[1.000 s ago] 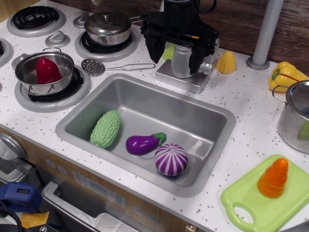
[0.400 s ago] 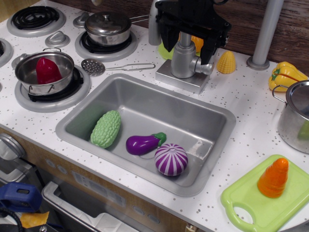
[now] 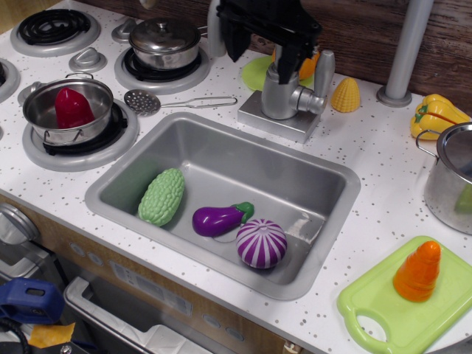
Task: Turn faucet front to left
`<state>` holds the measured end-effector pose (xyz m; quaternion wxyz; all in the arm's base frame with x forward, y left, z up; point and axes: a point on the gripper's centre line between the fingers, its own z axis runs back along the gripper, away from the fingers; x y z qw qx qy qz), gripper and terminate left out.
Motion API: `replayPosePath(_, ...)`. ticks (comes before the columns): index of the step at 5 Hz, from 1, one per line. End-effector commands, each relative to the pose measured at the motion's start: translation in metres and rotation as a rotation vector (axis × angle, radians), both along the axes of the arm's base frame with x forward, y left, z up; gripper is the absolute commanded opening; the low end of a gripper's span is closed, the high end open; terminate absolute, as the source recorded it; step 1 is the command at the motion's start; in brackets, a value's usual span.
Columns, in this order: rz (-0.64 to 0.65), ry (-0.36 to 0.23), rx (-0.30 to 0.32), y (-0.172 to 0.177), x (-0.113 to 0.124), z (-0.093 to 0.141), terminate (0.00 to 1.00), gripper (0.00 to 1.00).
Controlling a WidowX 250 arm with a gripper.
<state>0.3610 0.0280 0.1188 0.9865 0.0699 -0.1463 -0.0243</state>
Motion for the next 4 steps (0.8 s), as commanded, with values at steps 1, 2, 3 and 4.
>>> replayPosePath(1,-0.032,-0.051,0.038,0.016,0.0,0.013,0.0,1.0)
replayPosePath(2,-0.084,-0.044,0.044,0.029,0.004,0.012,0.0,1.0)
replayPosePath(3,-0.131,-0.046,0.025,0.036,0.01,0.01,0.0,1.0)
replayPosePath(4,-0.157,-0.044,0.02,0.042,0.017,0.01,0.0,1.0)
